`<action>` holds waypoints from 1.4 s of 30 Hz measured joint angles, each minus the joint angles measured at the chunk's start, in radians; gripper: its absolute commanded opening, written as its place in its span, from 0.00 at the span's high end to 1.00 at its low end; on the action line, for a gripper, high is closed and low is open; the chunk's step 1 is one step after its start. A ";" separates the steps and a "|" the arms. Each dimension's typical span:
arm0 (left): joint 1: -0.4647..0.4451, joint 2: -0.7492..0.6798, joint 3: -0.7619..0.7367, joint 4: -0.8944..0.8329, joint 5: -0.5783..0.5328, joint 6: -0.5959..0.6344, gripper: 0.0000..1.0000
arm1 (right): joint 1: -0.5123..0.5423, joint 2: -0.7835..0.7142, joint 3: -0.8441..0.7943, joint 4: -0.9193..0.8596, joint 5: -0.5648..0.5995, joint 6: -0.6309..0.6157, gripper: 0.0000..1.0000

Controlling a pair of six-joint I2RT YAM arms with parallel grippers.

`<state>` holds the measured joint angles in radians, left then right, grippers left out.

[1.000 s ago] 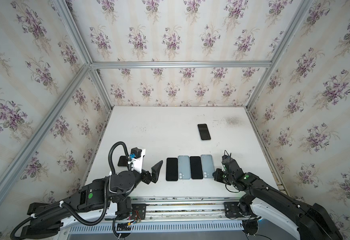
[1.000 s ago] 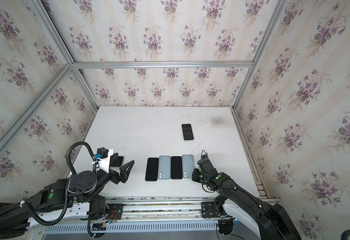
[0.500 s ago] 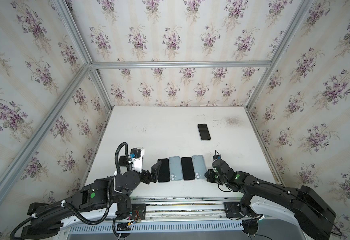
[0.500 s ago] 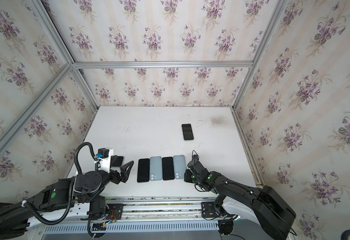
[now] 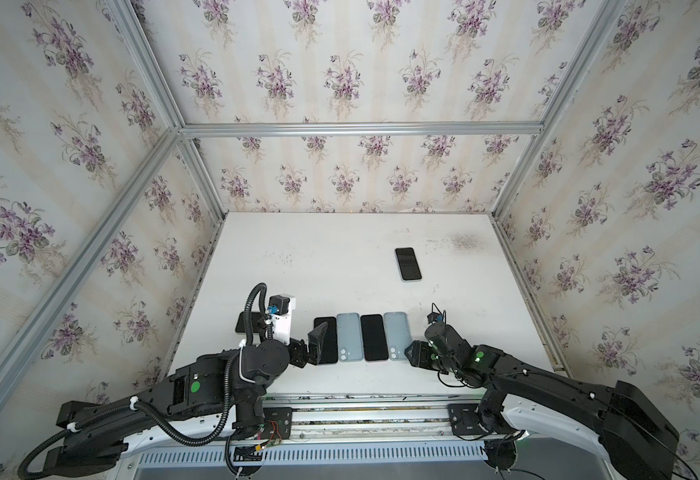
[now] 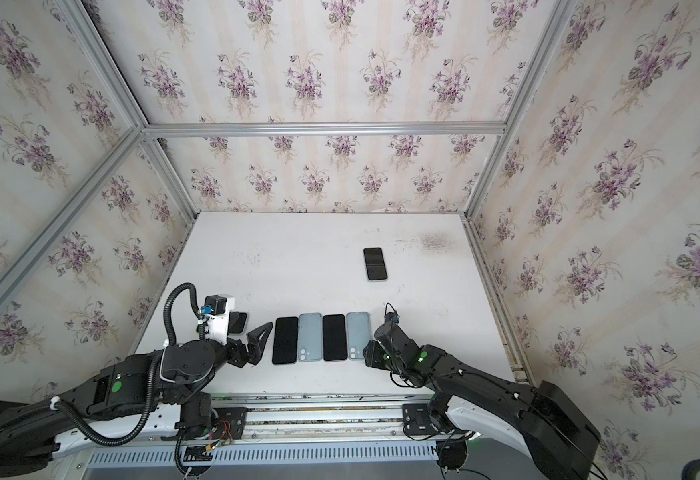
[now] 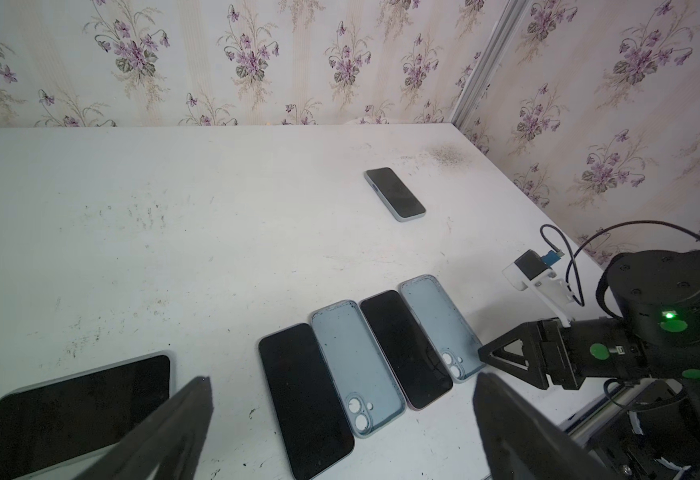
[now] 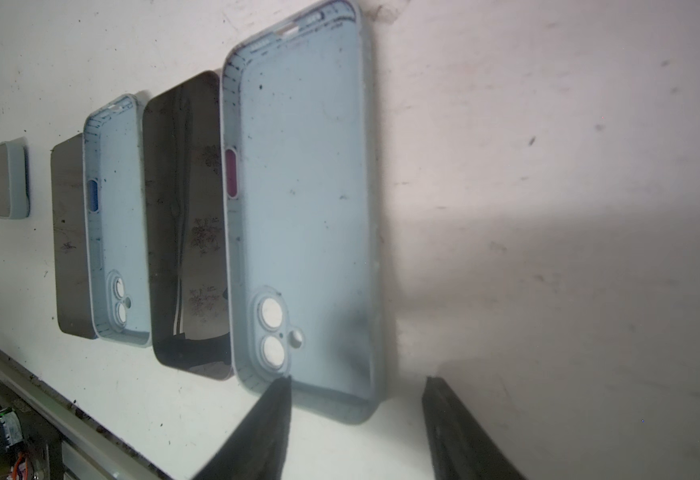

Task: Take the phone out of the phone case

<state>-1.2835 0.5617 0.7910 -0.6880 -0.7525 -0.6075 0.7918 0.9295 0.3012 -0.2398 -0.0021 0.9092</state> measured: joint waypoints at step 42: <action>0.269 0.389 -0.067 0.410 0.559 0.094 0.00 | -0.475 1.060 1.194 -0.373 -0.042 -0.755 0.00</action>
<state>-1.0149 0.9504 0.7242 -0.2775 -0.1936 -0.5137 0.3172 1.9896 1.4956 -0.6132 -0.0441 0.1547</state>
